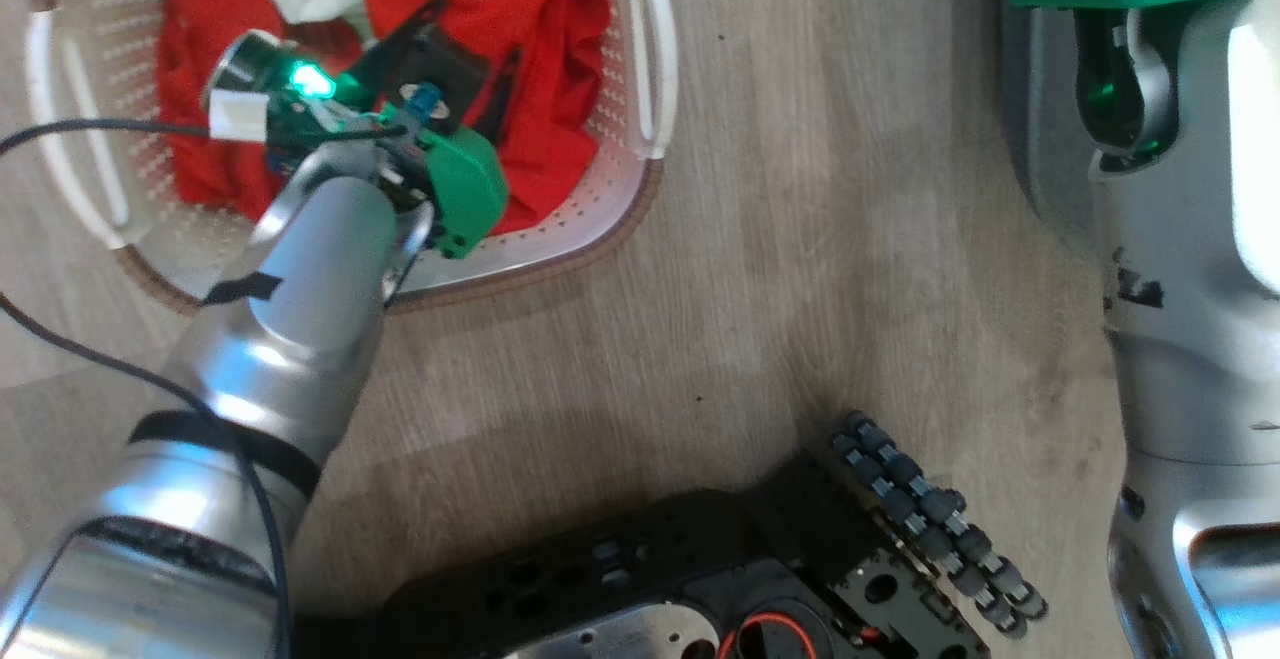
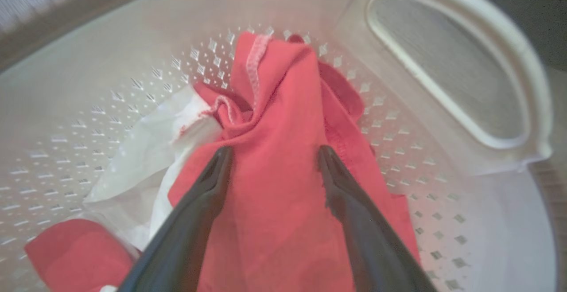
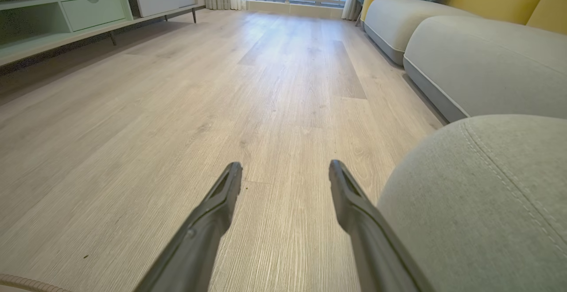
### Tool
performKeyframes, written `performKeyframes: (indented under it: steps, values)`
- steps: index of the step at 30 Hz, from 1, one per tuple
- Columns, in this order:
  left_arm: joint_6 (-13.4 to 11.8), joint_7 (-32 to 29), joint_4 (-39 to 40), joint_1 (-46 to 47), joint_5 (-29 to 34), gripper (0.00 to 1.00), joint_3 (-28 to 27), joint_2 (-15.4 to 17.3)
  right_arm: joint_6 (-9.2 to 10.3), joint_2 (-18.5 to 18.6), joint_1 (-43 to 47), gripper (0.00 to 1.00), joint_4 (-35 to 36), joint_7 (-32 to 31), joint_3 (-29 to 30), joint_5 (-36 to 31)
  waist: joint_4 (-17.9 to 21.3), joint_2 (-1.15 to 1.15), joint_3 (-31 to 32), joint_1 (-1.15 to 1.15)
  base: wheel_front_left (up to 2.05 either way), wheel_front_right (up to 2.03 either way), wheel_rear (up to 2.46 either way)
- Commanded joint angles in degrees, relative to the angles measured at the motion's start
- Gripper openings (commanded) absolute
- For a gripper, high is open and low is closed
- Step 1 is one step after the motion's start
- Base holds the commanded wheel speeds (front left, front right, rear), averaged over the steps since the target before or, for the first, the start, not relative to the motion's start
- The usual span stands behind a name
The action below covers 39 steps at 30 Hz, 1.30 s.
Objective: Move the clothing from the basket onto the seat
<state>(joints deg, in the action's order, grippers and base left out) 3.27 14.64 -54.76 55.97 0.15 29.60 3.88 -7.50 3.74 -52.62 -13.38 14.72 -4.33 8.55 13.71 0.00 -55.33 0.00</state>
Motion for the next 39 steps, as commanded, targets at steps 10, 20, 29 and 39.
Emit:
performKeyframes:
  steps: [10, 20, 29, 39]
  values:
    - [-5.0, -0.5, -14.3, 5.9, 2.0, 1.00, 0.4, 2.2, 0.01, -0.9, 1.9, 1.00, 3.2, 0.3, -1.7, 3.5, 4.0, 0.00, -2.1, 0.00, 0.00, 0.00, 0.00]
    - [-2.9, -4.4, -18.3, 7.2, 1.8, 0.00, 2.1, 2.2, 0.01, -0.9, 2.7, 1.00, 2.8, 0.3, -2.3, 4.7, 4.8, 0.00, -1.3, 0.00, 0.00, 0.00, 0.00]
    - [-0.6, -0.6, -17.9, 5.3, -2.1, 0.00, 0.7, 0.5, 0.01, -0.9, 2.5, 1.00, 1.3, 0.3, -1.7, 3.4, 2.3, 0.00, 4.2, 0.00, 0.00, 0.00, 0.00]
    - [0.9, 0.3, -10.7, -0.4, -7.9, 0.00, -1.2, -0.9, 0.01, -0.9, 5.5, 1.00, -2.3, 0.3, -1.1, 0.5, -2.1, 0.00, 14.1, 0.00, 0.00, 0.00, 0.00]
